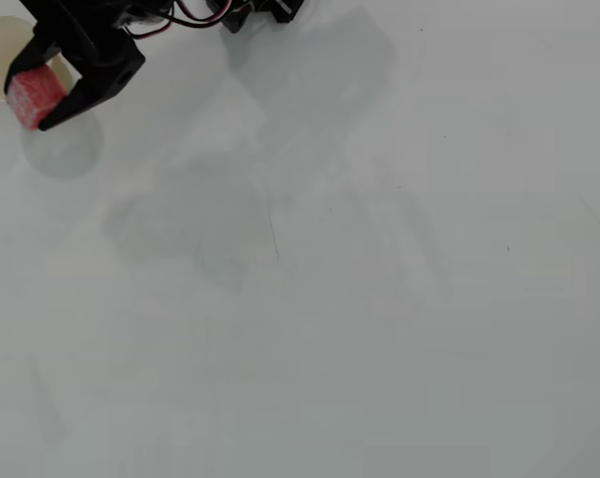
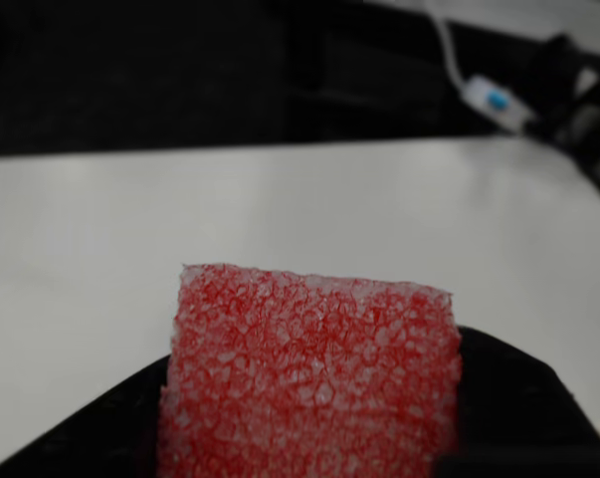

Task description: Pick up the cube and drop it in the cup.

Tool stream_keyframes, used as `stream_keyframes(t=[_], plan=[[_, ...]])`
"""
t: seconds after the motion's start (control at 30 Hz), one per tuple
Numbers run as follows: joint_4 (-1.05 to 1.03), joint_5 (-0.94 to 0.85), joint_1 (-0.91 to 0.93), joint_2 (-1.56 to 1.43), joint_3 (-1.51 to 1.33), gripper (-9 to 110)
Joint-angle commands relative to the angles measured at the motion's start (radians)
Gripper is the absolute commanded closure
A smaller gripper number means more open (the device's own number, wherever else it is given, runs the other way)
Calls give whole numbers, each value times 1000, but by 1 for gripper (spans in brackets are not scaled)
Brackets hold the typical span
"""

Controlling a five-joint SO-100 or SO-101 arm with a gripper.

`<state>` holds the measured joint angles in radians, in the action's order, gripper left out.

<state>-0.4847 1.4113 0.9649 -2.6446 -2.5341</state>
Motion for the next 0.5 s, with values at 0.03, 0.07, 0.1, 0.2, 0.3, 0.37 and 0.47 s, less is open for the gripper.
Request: stream_keyframes(t=[0.03,0.07,0.1,0.2,0.3,0.37,0.47], plan=[[11,-20,54,29,176,90],[11,-21,66,41,183,90],[11,-23,77,52,187,90],[18,-26,107,80,201,90],[29,-29,137,100,209,90],[34,-32,153,110,212,90],[40,-35,175,124,219,91]])
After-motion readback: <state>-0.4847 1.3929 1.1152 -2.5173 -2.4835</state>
